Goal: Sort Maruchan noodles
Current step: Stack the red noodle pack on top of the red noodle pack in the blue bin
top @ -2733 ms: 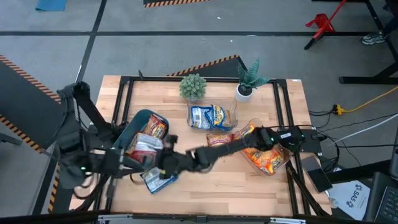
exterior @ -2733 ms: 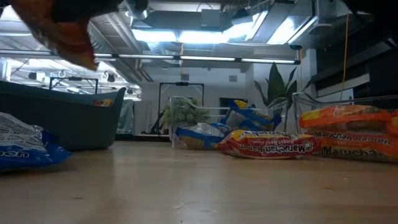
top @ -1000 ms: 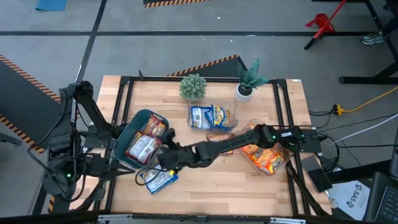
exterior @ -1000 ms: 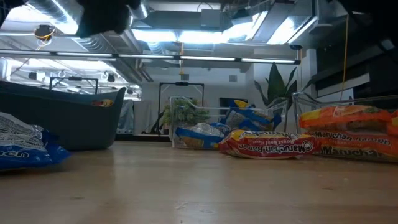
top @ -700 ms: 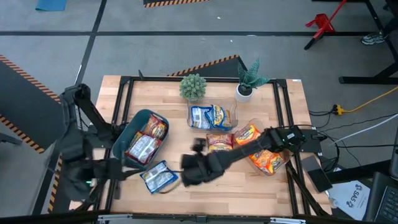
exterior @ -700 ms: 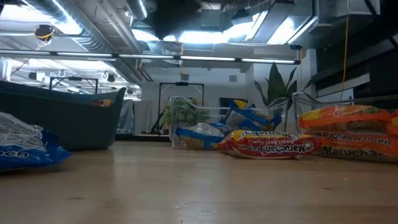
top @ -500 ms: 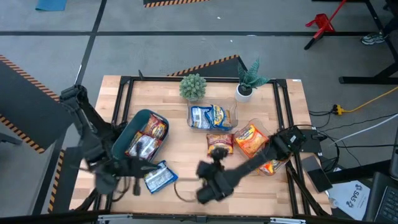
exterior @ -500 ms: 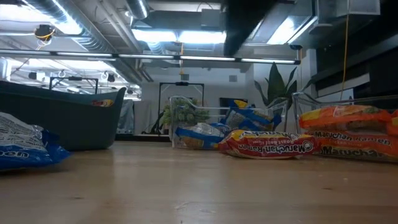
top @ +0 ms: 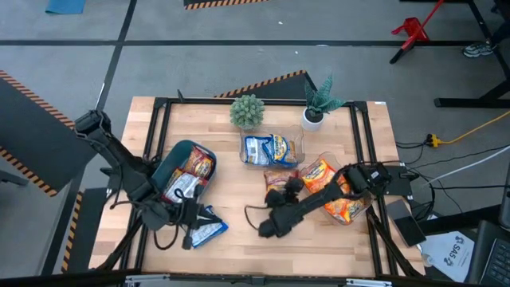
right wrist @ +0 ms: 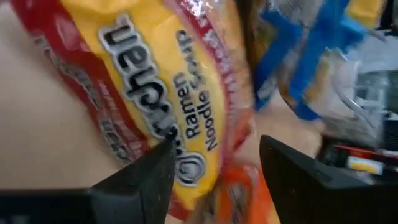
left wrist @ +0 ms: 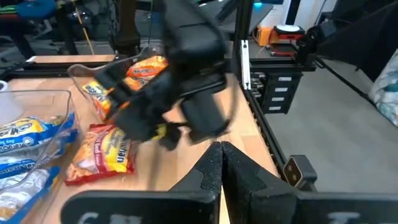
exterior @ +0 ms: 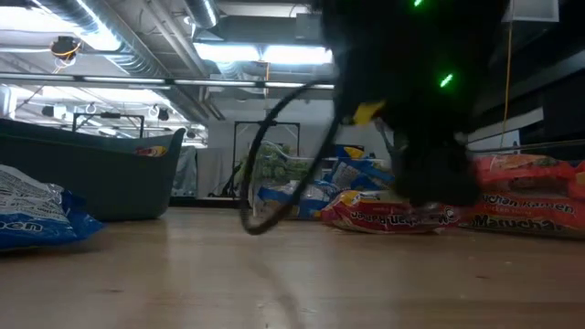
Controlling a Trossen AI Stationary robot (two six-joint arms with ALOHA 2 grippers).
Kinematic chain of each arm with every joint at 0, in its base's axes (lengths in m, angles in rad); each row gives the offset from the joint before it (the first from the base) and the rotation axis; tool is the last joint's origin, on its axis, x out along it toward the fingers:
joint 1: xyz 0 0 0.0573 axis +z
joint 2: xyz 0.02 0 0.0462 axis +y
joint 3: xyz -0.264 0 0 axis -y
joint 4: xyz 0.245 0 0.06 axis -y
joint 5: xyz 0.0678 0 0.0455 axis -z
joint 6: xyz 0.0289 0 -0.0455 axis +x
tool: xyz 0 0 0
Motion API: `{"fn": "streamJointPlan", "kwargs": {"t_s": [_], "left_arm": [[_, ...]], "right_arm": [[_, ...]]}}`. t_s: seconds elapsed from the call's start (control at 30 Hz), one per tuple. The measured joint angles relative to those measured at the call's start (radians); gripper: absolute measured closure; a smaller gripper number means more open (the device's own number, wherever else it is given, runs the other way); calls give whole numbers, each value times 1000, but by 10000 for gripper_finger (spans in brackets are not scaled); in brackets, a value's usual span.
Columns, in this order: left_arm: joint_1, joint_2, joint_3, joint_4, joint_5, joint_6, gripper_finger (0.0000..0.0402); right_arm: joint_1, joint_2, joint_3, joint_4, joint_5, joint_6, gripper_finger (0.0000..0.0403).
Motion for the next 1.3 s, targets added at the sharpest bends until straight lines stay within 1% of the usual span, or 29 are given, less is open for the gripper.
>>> {"fn": "streamJointPlan", "kwargs": {"t_s": [0.07,0.13,0.2,0.27,0.4,0.47,0.57,0.73,0.93,1.03,1.1,1.17,1.27,1.3], "left_arm": [[0,0,0,0,0,0,401],[-1,0,0,0,0,0,401],[-1,0,0,-2,0,0,401],[-1,0,0,-4,0,0,401],[-1,0,0,-5,0,4,401],[-1,0,0,-5,0,4,401],[0,2,0,-4,0,3,401],[24,43,1,-1,3,-25,401],[97,210,0,21,125,-53,401],[122,294,0,73,130,-52,401],[141,341,0,158,131,-36,401],[160,388,0,238,136,-11,401],[198,457,0,342,206,15,401],[212,480,0,371,234,15,401]], "right_arm": [[-21,-2,-40,70,-8,-25,196],[-29,-2,-56,114,-54,-71,206],[-34,-9,-56,164,-102,-151,216],[-33,-10,-39,229,-154,-198,224],[7,-5,49,275,-194,-236,235],[24,-1,102,280,-200,-257,236],[40,0,164,314,-183,-291,237],[29,0,187,431,-179,-318,237],[40,-5,198,524,-177,-338,237],[81,-38,255,500,-136,-320,237],[110,-62,299,434,-98,-278,237],[141,-68,345,329,-66,-220,237],[181,-65,409,150,-27,-104,237],[192,-68,417,116,-19,-67,237]]}}
